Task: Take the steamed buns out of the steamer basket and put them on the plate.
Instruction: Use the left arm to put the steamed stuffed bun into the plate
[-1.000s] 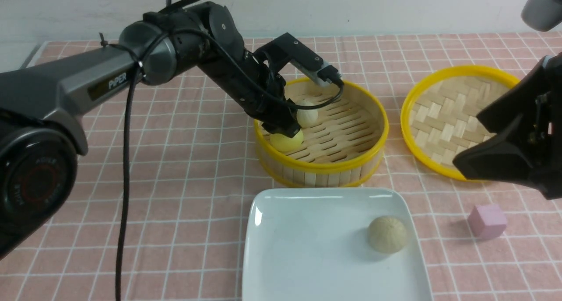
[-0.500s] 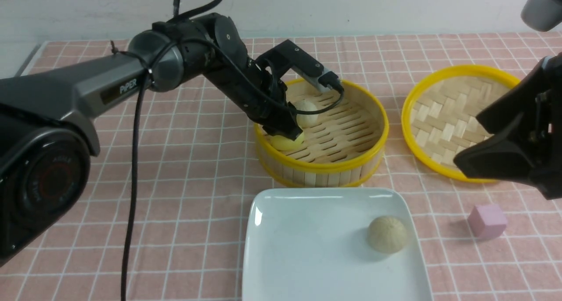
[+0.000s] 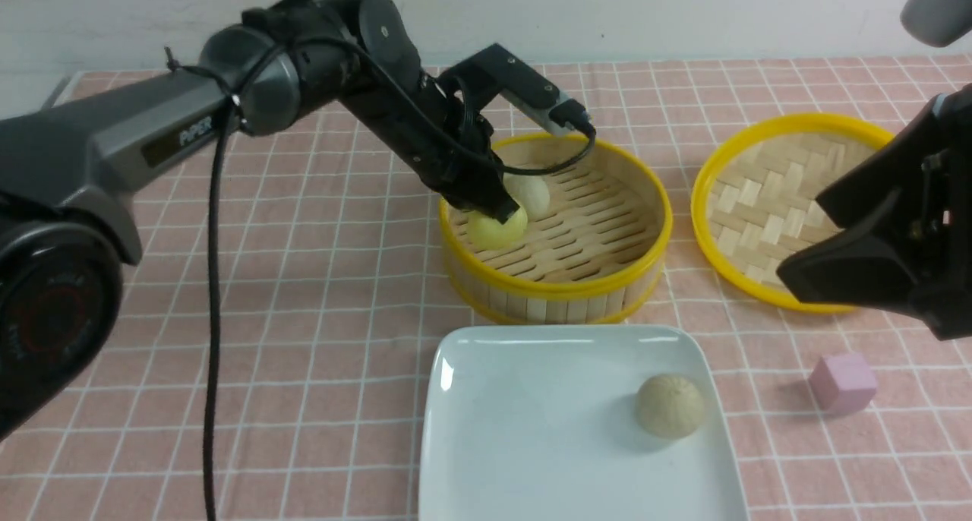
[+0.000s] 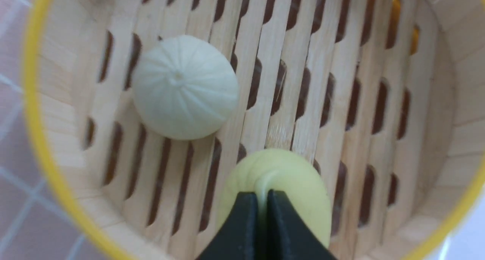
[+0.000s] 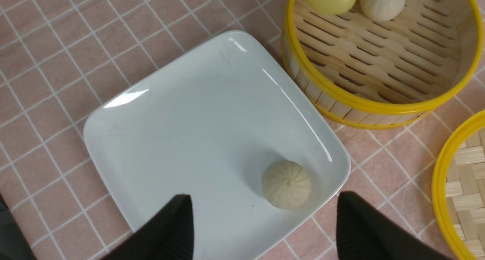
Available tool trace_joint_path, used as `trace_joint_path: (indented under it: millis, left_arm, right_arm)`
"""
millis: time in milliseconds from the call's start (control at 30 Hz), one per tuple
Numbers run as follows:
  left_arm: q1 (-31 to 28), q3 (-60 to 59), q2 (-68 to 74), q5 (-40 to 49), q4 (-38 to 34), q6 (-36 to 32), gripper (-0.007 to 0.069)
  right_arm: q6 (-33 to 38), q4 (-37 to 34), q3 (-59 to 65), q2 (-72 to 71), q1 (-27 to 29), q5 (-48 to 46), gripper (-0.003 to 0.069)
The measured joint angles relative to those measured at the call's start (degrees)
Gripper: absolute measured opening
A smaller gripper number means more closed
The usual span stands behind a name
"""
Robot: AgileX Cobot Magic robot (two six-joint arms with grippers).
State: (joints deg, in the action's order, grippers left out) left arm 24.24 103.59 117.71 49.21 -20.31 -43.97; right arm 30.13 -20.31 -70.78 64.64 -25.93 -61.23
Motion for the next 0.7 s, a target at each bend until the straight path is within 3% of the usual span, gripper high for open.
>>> trace_joint_path:
  millis: [300, 500, 700]
  left_arm:
    - [0.00, 0.30, -14.25, 11.14, 4.13, 0.79, 0.0022]
    - [0.00, 0.42, -16.16, 20.52, -1.07, 1.09, 0.0025]
    - [0.86, 0.42, -12.02, 21.61, -6.12, -0.93, 0.0026]
  right_arm:
    - [0.00, -0.18, 0.00, 0.00, 0.00, 0.05, 0.0495]
    - [0.00, -0.37, 0.00, 0.00, 0.00, 0.05, 0.0495]
    - [-0.05, -0.64, 0.00, 0.00, 0.00, 0.05, 0.0495]
